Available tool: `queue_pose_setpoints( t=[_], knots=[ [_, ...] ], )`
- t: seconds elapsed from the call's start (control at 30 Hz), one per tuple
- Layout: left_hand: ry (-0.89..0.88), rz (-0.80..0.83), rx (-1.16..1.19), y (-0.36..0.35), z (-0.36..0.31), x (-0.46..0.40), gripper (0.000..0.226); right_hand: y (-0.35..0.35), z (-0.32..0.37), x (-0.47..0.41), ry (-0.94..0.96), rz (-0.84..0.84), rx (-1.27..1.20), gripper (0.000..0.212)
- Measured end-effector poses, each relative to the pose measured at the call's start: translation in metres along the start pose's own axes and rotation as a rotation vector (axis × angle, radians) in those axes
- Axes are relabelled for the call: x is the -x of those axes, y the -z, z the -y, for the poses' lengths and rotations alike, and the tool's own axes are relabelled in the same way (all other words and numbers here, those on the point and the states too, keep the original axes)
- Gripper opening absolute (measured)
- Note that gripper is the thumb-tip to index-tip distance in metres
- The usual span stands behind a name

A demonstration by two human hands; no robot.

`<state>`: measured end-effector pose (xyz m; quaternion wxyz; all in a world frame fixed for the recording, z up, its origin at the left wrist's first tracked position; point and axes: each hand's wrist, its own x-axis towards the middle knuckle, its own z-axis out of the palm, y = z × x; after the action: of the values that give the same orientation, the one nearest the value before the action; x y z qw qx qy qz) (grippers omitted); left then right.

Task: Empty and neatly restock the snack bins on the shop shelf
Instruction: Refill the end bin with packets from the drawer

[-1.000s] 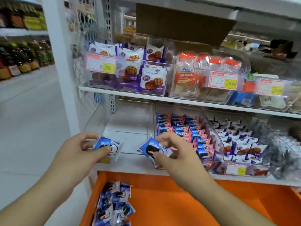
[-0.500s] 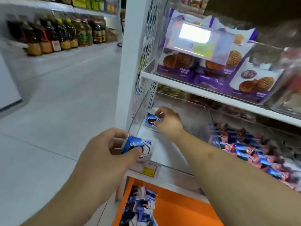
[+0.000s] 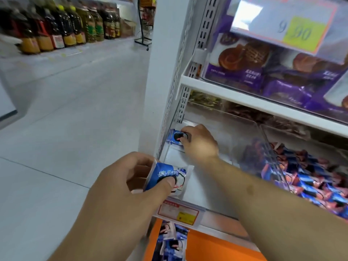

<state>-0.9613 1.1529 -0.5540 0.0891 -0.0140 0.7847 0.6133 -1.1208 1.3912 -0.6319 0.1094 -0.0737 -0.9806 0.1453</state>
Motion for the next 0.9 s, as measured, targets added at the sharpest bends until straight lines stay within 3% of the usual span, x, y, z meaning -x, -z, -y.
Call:
queue_pose_setpoints(
  t=[0.27,0.4,0.47,0.53,0.6,0.67,0.77,0.9],
  knots=[
    [0.000,0.015,-0.002,-0.003,0.002,0.002,0.041,0.006,0.004,0.004,0.009,-0.101,0.137,0.021],
    [-0.004,-0.016,-0.021,-0.007,0.001,0.004,0.038,0.015,0.003,0.007,-0.018,-0.048,0.070,0.040],
    [0.004,-0.032,-0.012,-0.009,-0.001,0.005,0.038,0.029,0.006,0.012,-0.080,-0.039,-0.071,0.032],
    [0.001,-0.042,0.010,-0.011,-0.004,0.007,0.042,0.057,0.015,0.028,-0.117,0.003,-0.389,0.024],
    [-0.012,-0.059,0.030,-0.012,-0.006,0.009,0.039,0.096,0.020,0.058,0.001,0.156,-0.772,0.021],
    [-0.036,-0.080,0.050,-0.014,-0.009,0.011,0.034,0.132,0.023,0.093,0.187,0.362,-0.962,0.019],
    [-0.057,-0.080,0.064,-0.017,-0.012,0.014,0.033,0.156,0.029,0.132,0.315,0.466,-0.842,0.034],
    [-0.151,-0.064,-0.064,-0.019,-0.015,0.024,0.036,0.149,0.033,0.145,0.254,0.315,-0.716,0.034]
  ],
)
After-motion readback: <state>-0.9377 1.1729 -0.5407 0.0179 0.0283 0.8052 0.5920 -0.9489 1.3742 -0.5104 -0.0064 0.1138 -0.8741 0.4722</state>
